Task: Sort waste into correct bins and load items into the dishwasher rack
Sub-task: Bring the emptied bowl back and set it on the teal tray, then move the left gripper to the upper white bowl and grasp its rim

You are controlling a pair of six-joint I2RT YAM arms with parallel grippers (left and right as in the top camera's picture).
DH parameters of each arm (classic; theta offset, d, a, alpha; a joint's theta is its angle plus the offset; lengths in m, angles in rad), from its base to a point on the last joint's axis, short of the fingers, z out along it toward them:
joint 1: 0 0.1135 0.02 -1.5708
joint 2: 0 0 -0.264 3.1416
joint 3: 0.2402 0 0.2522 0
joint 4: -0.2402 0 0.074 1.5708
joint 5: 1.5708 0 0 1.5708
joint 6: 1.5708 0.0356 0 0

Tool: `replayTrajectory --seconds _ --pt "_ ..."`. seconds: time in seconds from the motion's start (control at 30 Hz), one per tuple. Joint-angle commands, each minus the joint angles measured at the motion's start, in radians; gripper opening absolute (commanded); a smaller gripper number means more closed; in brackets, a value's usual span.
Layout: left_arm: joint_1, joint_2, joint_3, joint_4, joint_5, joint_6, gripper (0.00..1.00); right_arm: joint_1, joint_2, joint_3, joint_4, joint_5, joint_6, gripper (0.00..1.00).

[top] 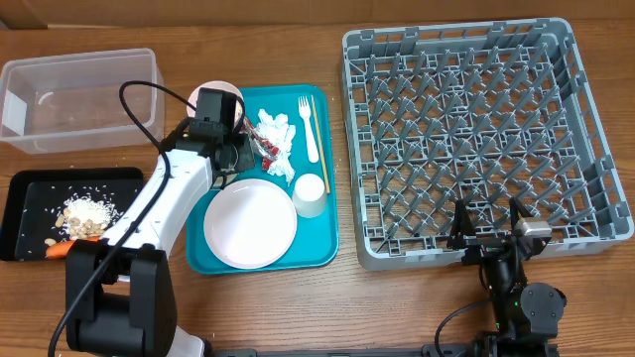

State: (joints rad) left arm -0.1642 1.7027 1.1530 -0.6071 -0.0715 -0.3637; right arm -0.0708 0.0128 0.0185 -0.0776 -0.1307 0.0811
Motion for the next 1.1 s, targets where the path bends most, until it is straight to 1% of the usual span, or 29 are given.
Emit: replayTrajectory --seconds 0.0,0.03,0.07,0.13,0.17,0.2,0.23,0.3,0.33,0.5,0.63,0.87,0.97,1.07 --pt "-0.006 0.002 0.084 -0.036 -0.03 0.021 0.23 -0.003 -0.01 -0.01 0.004 0.006 -0.003 1.0" --pt "-0.006 0.002 0.114 -0.048 -0.044 0.03 0.26 -0.003 -0.01 -0.01 0.004 0.006 -0.003 1.0" --pt "-0.006 0.002 0.138 -0.051 -0.055 0.042 0.33 -0.003 -0.01 -0.01 0.004 0.006 -0.003 1.0" --pt "-0.006 0.003 0.185 -0.04 -0.074 0.072 0.42 -0.003 -0.01 -0.01 0.004 0.006 -0.003 1.0" --pt "-0.005 0.003 0.196 -0.025 -0.076 0.092 0.46 -0.003 -0.01 -0.01 0.004 0.006 -0.003 1.0" --pt "-0.004 0.003 0.203 0.02 -0.082 0.151 0.51 -0.003 -0.01 -0.01 0.004 0.006 -0.003 1.0" --pt "-0.003 0.003 0.203 0.039 -0.095 0.171 0.55 -0.003 -0.01 -0.01 0.004 0.006 -0.003 1.0" --pt "0.0 0.01 0.203 0.063 -0.114 0.185 0.61 -0.003 -0.01 -0.01 0.004 0.006 -0.003 1.0" --pt "0.003 0.014 0.203 0.072 -0.117 0.185 0.62 -0.003 -0.01 -0.01 0.004 0.006 -0.003 1.0" --pt "0.022 0.048 0.203 0.12 -0.112 0.184 0.62 -0.003 -0.01 -0.01 0.004 0.006 -0.003 1.0" --pt "0.033 0.091 0.203 0.2 -0.119 0.184 0.64 -0.003 -0.01 -0.01 0.004 0.006 -0.003 1.0" --pt "0.04 0.156 0.203 0.282 -0.116 0.155 0.58 -0.003 -0.01 -0.01 0.004 0.006 -0.003 1.0" --pt "0.039 0.173 0.203 0.283 -0.086 0.117 0.57 -0.003 -0.01 -0.01 0.004 0.006 -0.003 1.0" --pt "0.038 0.183 0.203 0.282 -0.012 0.1 0.56 -0.003 -0.01 -0.01 0.004 0.006 -0.003 1.0"
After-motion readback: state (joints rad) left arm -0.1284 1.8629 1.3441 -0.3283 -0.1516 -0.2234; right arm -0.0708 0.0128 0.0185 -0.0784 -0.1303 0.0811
